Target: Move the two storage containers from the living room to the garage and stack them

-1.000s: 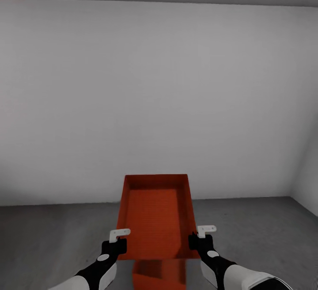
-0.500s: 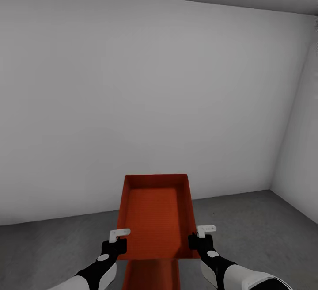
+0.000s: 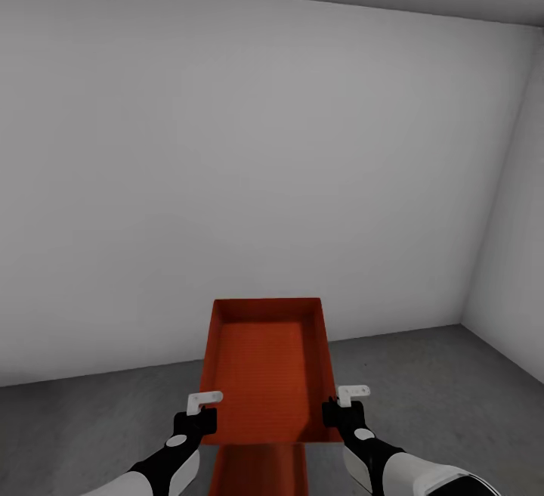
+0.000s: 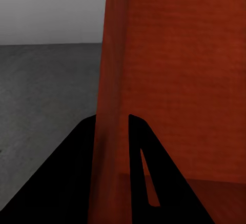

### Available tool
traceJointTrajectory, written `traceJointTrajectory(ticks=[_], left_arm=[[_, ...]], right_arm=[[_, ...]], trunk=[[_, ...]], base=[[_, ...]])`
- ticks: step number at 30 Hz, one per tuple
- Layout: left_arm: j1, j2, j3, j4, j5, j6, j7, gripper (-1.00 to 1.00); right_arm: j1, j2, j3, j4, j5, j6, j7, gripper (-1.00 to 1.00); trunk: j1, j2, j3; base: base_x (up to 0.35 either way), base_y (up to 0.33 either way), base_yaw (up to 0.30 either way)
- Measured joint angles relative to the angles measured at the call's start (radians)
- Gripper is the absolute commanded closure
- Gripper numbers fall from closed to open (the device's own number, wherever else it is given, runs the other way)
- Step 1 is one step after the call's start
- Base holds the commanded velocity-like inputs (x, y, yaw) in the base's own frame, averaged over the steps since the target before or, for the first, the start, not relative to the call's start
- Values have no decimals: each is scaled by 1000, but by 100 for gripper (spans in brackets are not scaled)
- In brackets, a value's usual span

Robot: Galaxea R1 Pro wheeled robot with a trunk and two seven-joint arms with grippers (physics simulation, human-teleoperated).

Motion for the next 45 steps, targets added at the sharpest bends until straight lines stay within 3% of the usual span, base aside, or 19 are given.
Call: traceJointTrajectory(ticks=[24,45], left_arm=[[0,1,-2,0,2,1,-1,100],[0,0,-2,0,3,1,0,100]], right_arm=[[0,2,-1,0,3,0,-3,100],[0,0,-3,-1,5,2,-2,100]], trunk=[[0,0,-1],[0,0,-32]], base=[[0,0,-98],[0,0,0]])
